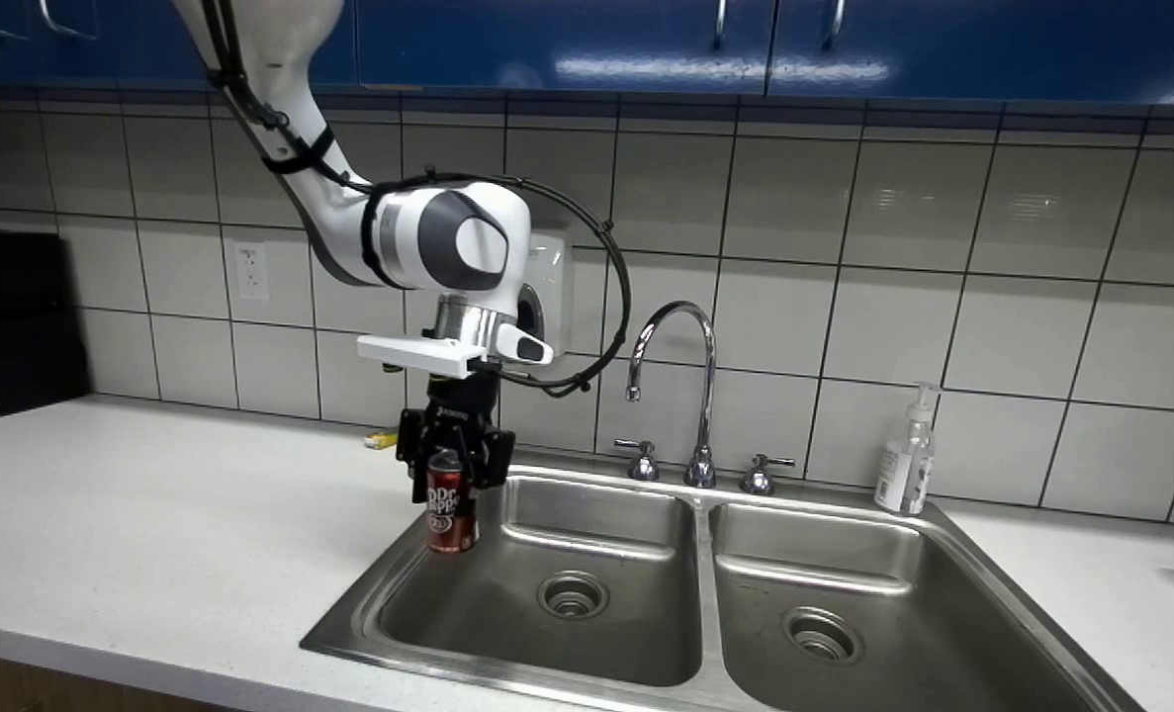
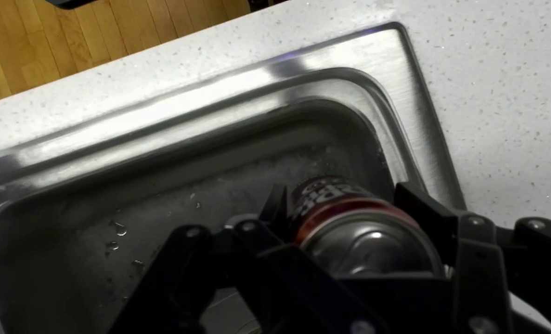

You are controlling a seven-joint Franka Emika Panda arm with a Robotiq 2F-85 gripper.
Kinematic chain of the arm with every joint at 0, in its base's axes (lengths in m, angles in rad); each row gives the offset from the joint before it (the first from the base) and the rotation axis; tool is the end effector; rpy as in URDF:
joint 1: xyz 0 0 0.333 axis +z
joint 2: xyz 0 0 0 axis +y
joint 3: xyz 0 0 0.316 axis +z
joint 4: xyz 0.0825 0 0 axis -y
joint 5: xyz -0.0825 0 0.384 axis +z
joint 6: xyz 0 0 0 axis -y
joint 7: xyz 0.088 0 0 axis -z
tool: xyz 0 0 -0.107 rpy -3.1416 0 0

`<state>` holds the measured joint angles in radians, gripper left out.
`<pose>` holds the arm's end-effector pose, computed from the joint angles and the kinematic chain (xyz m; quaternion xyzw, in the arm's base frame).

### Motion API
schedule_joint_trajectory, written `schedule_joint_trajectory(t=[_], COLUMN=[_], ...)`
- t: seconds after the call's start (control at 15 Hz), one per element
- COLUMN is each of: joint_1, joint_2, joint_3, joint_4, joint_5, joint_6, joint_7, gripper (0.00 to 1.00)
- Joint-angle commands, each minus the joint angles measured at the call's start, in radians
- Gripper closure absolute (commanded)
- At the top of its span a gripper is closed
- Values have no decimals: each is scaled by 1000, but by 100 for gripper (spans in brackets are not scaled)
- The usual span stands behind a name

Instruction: Pick up the dr pepper can and put it in the sink

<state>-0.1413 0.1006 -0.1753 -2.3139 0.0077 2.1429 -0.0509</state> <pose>0.4626 -0.1517 0.2811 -0.9817 0.1345 0.1334 0.0189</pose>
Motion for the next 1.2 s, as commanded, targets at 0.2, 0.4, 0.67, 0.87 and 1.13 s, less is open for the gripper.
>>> schedule_joint_trajectory(t=[0.2, 0.4, 0.67, 0.87, 1.13], joint_1=[-82, -111, -131, -136, -141], joint_2=[181, 283, 411, 487, 563], joint_3=[-26, -18, 2, 19, 19], joint_4=[178, 273, 367, 414, 454], joint_5=[39, 57, 87, 97, 82], joint_6=[-40, -42, -33, -35, -32], joint_7=[-121, -141, -140, -134, -132], gripper=[62, 62, 62, 62, 62])
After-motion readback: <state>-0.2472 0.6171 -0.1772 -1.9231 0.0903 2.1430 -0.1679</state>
